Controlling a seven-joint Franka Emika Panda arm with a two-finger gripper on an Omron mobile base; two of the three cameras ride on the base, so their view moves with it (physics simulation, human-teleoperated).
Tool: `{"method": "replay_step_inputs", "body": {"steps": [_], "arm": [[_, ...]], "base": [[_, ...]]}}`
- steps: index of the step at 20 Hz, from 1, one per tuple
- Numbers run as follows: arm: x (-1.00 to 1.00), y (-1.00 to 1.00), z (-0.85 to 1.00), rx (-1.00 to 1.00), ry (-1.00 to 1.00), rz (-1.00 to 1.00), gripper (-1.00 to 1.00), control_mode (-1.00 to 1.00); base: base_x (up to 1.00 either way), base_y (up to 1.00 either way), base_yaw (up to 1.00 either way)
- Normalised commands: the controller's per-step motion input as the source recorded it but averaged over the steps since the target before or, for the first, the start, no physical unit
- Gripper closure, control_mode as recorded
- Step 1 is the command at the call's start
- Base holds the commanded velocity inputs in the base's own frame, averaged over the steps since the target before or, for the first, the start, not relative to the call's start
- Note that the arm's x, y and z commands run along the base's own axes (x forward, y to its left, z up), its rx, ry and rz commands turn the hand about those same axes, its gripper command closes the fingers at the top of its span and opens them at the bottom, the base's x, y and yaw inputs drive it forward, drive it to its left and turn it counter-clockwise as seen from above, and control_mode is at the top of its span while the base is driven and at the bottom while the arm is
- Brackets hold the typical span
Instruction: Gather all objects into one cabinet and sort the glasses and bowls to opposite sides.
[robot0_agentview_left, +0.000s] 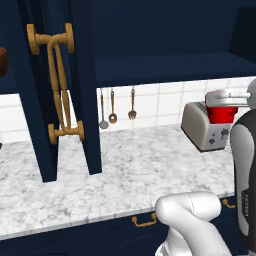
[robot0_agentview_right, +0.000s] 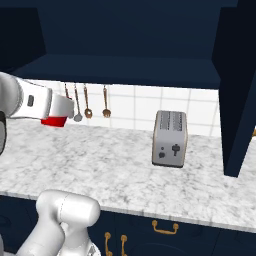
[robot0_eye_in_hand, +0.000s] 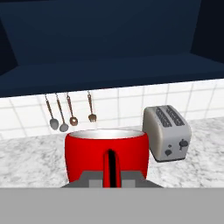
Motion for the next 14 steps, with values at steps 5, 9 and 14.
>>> {"method": "replay_step_inputs", "body": {"steps": [5,9,14], "arm": [[0.00,0.00,-0.49,0.00,-0.04,0.00,1.00,-1.00],[0.00,0.00,-0.29,0.00,-0.10,0.00,1.00,-1.00],[0.00,0.00,0.00,0.00,0.00,0.00,1.00,-1.00]], "base": [[0.00,0.00,0.00],[0.00,0.00,0.00],[0.00,0.00,0.00]]}}
